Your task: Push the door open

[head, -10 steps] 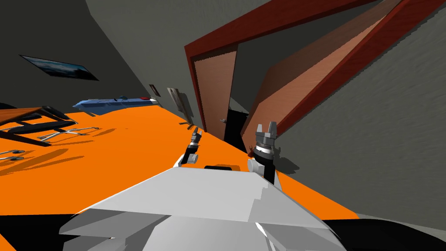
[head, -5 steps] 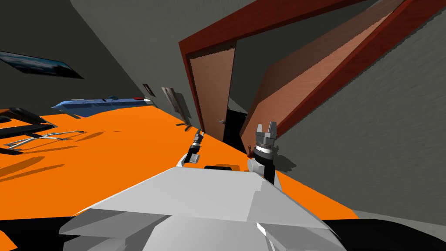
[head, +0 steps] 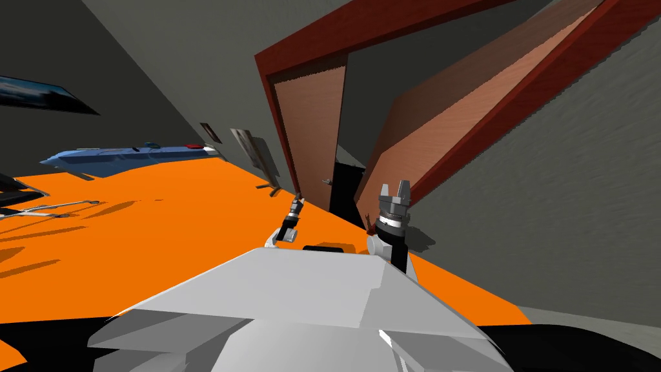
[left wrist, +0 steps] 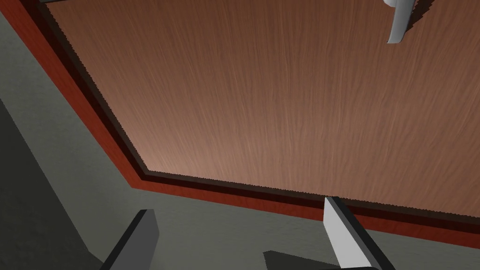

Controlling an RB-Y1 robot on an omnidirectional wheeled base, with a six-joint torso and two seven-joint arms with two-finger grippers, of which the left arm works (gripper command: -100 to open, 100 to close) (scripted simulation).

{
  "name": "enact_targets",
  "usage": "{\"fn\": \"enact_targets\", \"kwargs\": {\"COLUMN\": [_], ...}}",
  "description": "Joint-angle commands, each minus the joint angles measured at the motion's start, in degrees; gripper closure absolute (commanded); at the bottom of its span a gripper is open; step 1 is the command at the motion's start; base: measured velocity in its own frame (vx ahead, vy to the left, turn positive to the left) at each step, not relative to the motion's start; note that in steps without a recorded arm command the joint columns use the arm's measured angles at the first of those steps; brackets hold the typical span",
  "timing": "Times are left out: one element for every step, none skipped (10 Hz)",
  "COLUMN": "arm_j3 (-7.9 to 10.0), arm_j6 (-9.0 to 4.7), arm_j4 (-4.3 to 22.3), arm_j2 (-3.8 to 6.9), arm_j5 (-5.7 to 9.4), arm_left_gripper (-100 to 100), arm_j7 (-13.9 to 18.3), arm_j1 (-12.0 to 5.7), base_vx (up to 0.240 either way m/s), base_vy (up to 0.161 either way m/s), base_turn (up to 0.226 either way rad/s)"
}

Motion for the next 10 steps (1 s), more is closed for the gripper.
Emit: {"fn": "enact_targets", "kwargs": {"arm_j3": [-0.35, -0.55, -0.74, -0.94, -1.14, -1.34, -1.54, -1.73, -1.92, -2.11], "arm_j6": [-0.19, -0.45, -0.71, -0.97, -1.23, -1.49, -1.75, -1.99, -2.24, -2.48], "arm_j4": [2.23, 3.70, 5.17, 6.64, 8.11, 9.58, 11.05, 12.46, 13.84, 15.23], "arm_j2": [0.01, 0.02, 0.02, 0.03, 0.04, 0.04, 0.05, 0.04, 0.03, 0.02], "arm_j5": [-0.01, -0.01, 0.00, 0.00, 0.00, 0.00, 0.00, 0.00, 0.00, 0.00], "arm_left_gripper": [-100, -100, -100, -100, -100, -100, -100, -100, -100, -100], "arm_j7": [0.08, 0.13, 0.18, 0.24, 0.29, 0.35, 0.40, 0.45, 0.50, 0.55], "arm_j1": [-1.03, -1.65, -2.27, -2.89, -3.51, -4.13, -4.74, -5.34, -5.92, -6.50], "base_vx": [0.106, 0.102, 0.097, 0.105, 0.099, 0.099, 0.090, 0.095, 0.100, 0.104], "base_vy": [0.013, 0.011, 0.006, 0.022, 0.025, 0.014, 0.010, 0.024, 0.024, 0.017], "base_turn": [-0.059, -0.056, -0.075, -0.054, -0.056, -0.065, -0.065, -0.054, -0.048, -0.065]}}
